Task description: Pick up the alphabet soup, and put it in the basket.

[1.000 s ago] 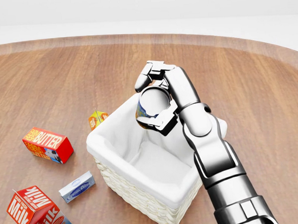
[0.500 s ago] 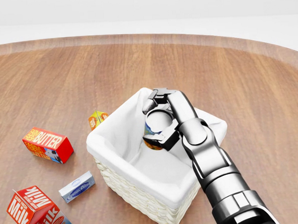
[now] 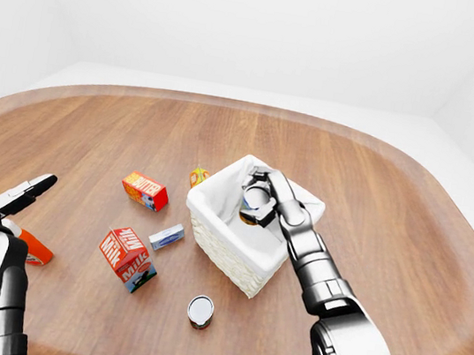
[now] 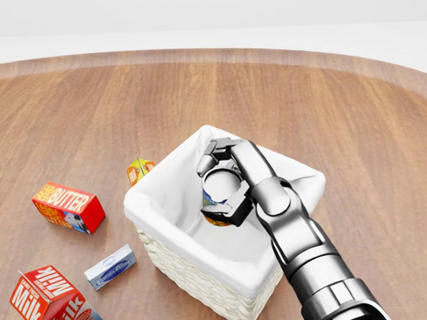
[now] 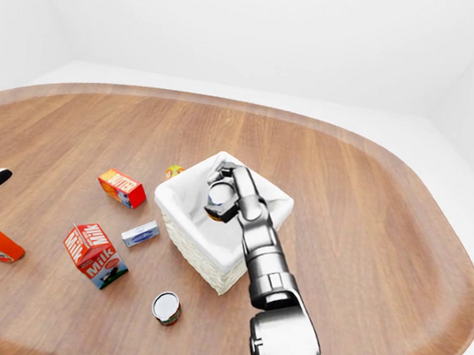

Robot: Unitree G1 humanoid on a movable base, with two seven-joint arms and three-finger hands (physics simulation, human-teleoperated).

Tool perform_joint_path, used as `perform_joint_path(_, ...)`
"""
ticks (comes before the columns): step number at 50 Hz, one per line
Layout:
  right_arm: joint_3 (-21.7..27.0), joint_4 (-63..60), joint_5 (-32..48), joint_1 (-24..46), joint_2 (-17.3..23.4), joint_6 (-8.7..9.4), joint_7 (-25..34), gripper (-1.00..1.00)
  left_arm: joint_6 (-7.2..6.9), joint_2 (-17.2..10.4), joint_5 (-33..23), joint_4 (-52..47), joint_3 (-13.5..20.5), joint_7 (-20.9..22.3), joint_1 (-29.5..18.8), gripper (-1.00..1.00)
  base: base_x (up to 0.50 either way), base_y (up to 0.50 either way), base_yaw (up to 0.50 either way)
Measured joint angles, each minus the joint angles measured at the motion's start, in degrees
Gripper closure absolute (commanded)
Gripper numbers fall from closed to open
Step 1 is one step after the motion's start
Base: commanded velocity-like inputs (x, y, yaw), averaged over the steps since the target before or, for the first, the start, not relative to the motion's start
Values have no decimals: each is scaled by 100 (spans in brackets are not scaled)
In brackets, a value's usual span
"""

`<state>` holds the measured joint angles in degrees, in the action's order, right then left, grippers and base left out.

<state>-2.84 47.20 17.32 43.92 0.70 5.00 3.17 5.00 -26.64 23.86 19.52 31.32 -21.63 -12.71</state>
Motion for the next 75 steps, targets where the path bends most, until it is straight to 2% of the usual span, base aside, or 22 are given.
perform_joint_path(15,-67,-521,248,-187,-41,0,186,100,0,-1,-3,61,-15,10,-12,-100,0,0,0)
perform_joint_path(16,-69,-553,260,-195,-40,0,197,84,0,-1,-4,64,-16,10,-13,-100,0,0,0)
perform_joint_path(17,-65,-586,278,-204,-39,0,203,-31,0,-1,-5,68,-17,10,-14,-100,0,0,0)
perform_joint_path(18,-66,-615,295,-212,-39,0,212,-76,0,-2,-5,72,-18,9,-15,-100,0,0,0)
perform_joint_path(19,-63,-642,317,-216,-39,0,214,-100,0,-2,-6,79,-20,10,-18,-100,0,0,0)
perform_joint_path(37,-5,-1027,446,-249,42,0,275,-100,0,-6,-12,50,-24,-9,-17,-100,0,0,0)
perform_joint_path(59,-595,-3798,1309,-899,188,0,1413,-100,0,2,-17,43,-19,-3,-8,-100,0,0,0)
perform_joint_path(75,-672,-5388,1869,-1329,177,0,1433,-100,0,-9,-34,108,-35,-22,-34,-100,0,0,0)
